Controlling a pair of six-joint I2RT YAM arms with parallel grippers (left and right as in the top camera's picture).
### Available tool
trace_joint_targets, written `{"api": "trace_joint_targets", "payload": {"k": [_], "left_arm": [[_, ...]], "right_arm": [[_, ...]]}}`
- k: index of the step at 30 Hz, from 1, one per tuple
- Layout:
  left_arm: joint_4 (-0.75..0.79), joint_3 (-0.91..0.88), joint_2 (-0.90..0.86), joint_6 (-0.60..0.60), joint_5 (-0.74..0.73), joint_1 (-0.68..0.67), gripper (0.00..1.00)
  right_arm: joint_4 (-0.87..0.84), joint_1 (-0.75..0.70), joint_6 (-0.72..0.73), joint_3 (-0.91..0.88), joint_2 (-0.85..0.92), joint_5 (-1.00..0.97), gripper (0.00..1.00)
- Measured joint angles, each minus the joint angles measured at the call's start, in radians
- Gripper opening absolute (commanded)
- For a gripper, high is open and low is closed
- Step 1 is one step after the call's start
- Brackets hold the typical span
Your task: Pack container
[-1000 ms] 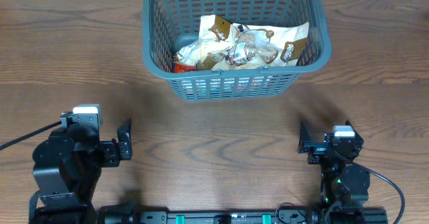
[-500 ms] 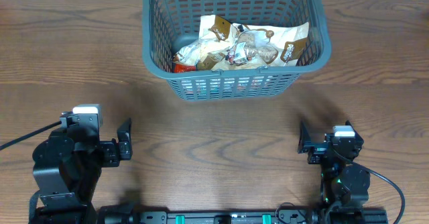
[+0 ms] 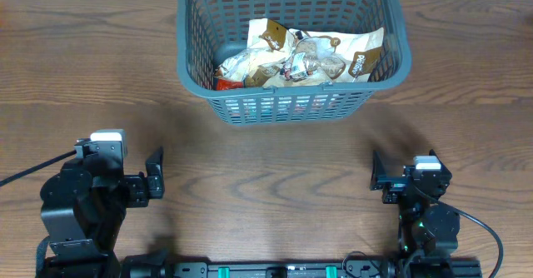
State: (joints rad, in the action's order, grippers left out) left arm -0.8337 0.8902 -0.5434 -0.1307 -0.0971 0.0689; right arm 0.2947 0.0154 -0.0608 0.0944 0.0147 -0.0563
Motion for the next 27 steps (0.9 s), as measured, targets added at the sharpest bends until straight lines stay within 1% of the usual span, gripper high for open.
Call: {"api": "trace_joint_targets", "payload": {"k": [13,16,21,24,27], "left_arm": [[-0.002,0.0,0.01,0.0,0.0,-0.005,0.98],[-0.003,0.0,0.055,0.0,0.004,-0.033,0.99],[0.013,-0.015,0.208,0.014,-0.034,-0.113,0.99],[0.108,-0.102,0.314,0.024,-0.069,-0.147,0.98],[0.306,-0.252,0.393,0.027,-0.087,-0.156,0.98]], "right_arm": [[0.0,0.0,0.0,0.0,0.0,0.0,0.99],[0.0,0.0,0.0,0.0,0.0,0.0,0.99],[0.0,0.0,0.0,0.0,0.0,0.0,1.0],[0.0,0.0,0.0,0.0,0.0,0.0,0.99],[0.0,0.0,0.0,0.0,-0.001,0.001,0.99]]}}
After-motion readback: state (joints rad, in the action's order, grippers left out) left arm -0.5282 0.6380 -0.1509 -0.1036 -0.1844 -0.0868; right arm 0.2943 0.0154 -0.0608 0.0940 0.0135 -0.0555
